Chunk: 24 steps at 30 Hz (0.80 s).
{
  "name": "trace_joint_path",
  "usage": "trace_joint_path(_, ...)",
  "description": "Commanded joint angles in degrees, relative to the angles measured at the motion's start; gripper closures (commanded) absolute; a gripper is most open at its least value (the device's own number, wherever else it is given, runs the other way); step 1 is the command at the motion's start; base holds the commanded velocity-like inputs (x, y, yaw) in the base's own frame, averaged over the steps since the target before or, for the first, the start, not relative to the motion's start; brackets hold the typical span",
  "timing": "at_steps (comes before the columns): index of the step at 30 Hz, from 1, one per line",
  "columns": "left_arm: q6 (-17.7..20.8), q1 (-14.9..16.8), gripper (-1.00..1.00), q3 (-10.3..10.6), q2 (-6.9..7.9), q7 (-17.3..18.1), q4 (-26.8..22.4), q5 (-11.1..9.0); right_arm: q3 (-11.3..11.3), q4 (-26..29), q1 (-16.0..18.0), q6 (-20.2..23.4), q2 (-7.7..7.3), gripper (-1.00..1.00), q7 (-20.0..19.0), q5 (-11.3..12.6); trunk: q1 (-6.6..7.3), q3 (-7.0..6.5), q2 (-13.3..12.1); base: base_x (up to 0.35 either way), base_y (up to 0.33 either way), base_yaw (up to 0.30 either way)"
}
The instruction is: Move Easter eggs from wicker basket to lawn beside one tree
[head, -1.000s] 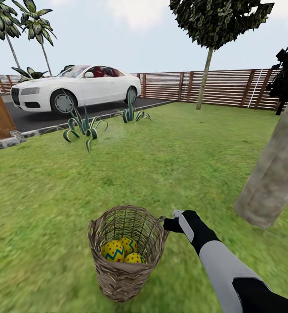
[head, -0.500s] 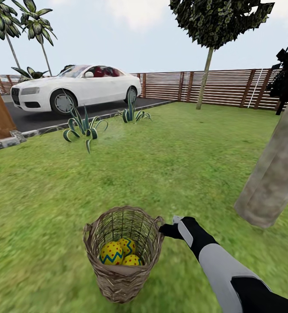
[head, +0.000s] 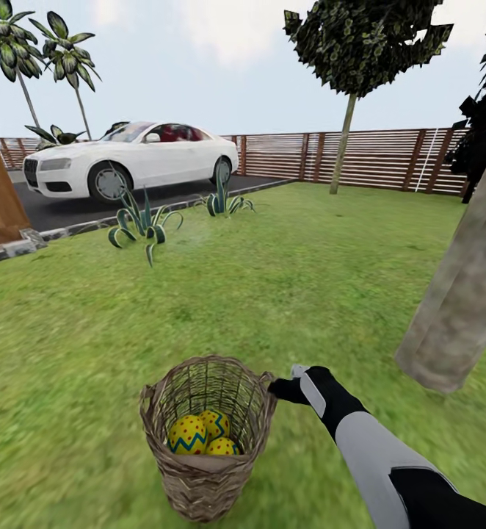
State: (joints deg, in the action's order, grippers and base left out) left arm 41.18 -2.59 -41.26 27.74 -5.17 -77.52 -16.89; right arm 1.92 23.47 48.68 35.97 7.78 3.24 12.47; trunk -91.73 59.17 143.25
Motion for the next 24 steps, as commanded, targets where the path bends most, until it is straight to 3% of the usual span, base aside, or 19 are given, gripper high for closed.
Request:
trace_joint_path(1,0.21,-0.04,-1.0,0.04,0.03,-0.54,-0.09,-0.64,0.19,0.08,0.02,0.24,0.04,-1.0,0.37,0.28,0.03,-0.18,0.0,0.0,0.0,0.0)
trace_joint_path(13,0.21,-0.04,-1.0,0.04,0.03,-0.54,-0.09,-0.64,0.13,0.08,0.02,0.24,0.04,-1.0,0.06,0.28,2.47,-2.38,-4.42,0.0,0.0,0.0)
trace_joint_path(18,0.19,-0.04,-1.0,0.04,0.03,-0.54,-0.09,-0.64,0.24,0.12,0.02,0.28,-0.15,-1.0,-3.46,0.28,3.57,-3.28,-6.43,0.0,0.0,0.0)
trace_joint_path(24,0.13,-0.04,-1.0,0.04,0.03,-0.61,-0.09,-0.6,0.32,0.32,0.02,0.24,-0.15,-1.0,-4.27,0.33,4.89,-4.35,-8.83,0.0,0.0,0.0)
